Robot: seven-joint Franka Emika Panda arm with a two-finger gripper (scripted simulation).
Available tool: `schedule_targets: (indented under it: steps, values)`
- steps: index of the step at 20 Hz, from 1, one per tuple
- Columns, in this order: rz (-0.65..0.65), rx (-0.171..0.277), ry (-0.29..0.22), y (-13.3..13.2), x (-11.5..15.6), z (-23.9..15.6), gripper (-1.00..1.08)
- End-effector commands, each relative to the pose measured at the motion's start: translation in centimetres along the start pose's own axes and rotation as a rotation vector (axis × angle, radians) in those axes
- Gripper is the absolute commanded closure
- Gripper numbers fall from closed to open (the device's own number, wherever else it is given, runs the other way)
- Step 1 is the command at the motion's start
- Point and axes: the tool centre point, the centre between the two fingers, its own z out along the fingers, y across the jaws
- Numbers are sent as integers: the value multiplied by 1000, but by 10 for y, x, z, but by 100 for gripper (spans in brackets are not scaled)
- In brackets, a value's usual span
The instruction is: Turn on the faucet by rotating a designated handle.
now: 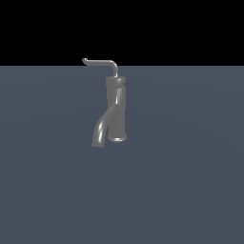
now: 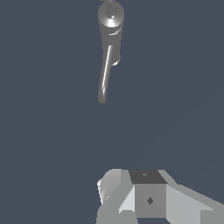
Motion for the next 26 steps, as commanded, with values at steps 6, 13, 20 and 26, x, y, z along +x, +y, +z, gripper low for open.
schedule_targets:
  steps: [6,13,20,26]
  values:
    - [-3,19,0,-2,4,2,108]
    - [-6,35,0,-4,7,4,108]
    - [34,49,-2,-6,16,3,108]
    - [112,72,-9,-9,33,3,108]
